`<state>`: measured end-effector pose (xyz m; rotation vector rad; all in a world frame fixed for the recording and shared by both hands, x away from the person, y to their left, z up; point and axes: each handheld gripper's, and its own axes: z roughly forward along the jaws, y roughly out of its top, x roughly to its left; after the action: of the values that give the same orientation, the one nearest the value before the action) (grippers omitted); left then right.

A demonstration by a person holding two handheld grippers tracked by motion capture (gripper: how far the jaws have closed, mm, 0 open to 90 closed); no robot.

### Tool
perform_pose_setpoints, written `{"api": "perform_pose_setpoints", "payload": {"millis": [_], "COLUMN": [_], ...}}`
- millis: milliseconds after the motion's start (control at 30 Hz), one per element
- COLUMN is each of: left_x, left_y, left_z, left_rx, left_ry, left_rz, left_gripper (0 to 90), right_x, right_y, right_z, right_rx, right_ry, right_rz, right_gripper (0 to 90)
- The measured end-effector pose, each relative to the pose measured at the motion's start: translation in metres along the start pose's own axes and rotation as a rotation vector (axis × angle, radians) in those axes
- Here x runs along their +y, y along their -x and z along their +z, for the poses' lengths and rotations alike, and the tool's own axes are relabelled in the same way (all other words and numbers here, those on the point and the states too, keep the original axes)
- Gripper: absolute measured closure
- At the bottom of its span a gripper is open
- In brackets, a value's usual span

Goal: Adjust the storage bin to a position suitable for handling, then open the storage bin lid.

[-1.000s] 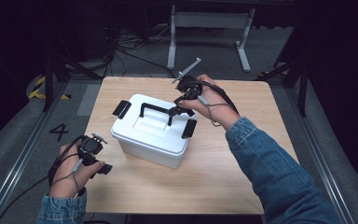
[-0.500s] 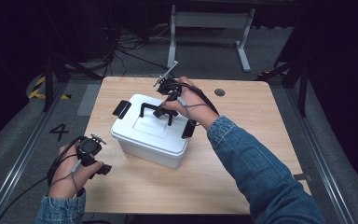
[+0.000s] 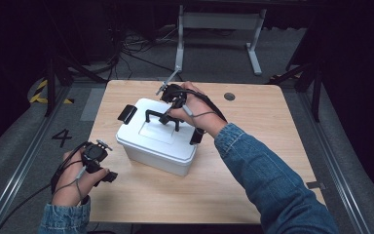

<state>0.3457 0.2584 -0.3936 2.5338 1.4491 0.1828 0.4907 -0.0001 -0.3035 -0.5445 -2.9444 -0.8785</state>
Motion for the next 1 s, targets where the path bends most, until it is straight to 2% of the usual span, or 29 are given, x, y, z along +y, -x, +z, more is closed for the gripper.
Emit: {"api": "perform_pose_setpoints", "payload": {"millis": [300, 400, 867, 900, 1000], "left_x": [0.000, -0.001, 0.001, 0.001, 0.001], "left_y": [0.000, -0.001, 0.000, 0.001, 0.001], "left_z": [0.000, 0.000, 0.002, 0.002, 0.002], "left_rx": [0.000, 0.008, 0.006, -0.001, -0.001], "left_ry": [0.002, 0.008, -0.004, -0.009, -0.009], "left_rz": [0.006, 0.014, 0.020, 0.008, 0.005], "left_gripper": [22.0, 22.1, 22.1, 22.1, 22.1], "right_x": [0.000, 0.000, 0.000, 0.000, -0.003], "right_y": [-0.002, -0.002, -0.005, -0.005, -0.005], "right_z": [-0.005, -0.010, -0.059, -0.062, -0.072], "right_rx": [-0.011, -0.012, -0.053, -0.056, -0.066], "right_ry": [0.019, 0.046, 0.137, 0.138, 0.153], "right_rz": [-0.018, -0.019, -0.036, -0.033, -0.038], "right_gripper": [84.2, 84.2, 84.2, 84.2, 84.2]}}
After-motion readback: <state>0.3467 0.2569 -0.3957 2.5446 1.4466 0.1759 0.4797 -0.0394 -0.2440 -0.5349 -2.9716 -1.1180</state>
